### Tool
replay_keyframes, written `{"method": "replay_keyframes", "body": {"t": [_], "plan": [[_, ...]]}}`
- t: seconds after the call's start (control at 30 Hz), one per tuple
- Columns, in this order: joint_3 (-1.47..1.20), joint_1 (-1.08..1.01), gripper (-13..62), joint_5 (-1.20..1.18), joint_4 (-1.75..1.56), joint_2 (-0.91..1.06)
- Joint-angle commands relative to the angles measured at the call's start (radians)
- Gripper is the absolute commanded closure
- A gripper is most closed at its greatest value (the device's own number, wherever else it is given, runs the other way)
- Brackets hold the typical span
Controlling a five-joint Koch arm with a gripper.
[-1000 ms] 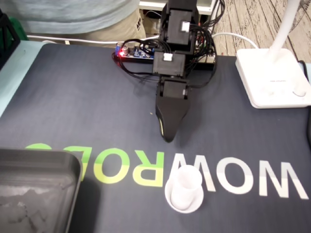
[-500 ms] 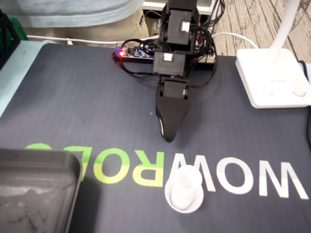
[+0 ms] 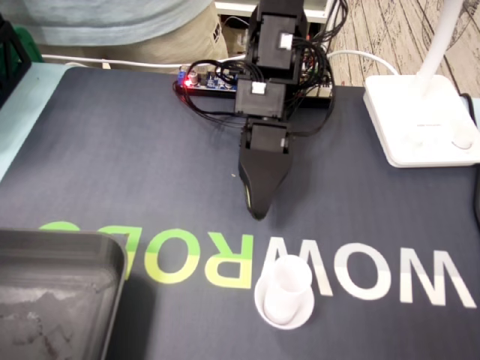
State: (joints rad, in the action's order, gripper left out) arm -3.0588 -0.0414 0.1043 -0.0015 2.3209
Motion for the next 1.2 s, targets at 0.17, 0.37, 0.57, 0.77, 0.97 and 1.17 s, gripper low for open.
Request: {"method": "replay_keyframes", "body": {"t": [0.17, 0.37, 0.57, 0.77, 0.97, 1.17], "plan": [[-0.012, 0.003, 15.9, -0.031, -0.015, 0.080], [0.106, 0.014, 16.6, -0.021, -0.015, 0.077], [0.202, 0.028, 16.8, 0.046, -0.020, 0.074], [0.204, 0.028, 16.8, 0.327, -0.195, 0.041], [0.204, 0.028, 16.8, 0.726, -0.523, -0.092], [0.179, 0.028, 16.8, 1.083, -0.822, -0.199]]}}
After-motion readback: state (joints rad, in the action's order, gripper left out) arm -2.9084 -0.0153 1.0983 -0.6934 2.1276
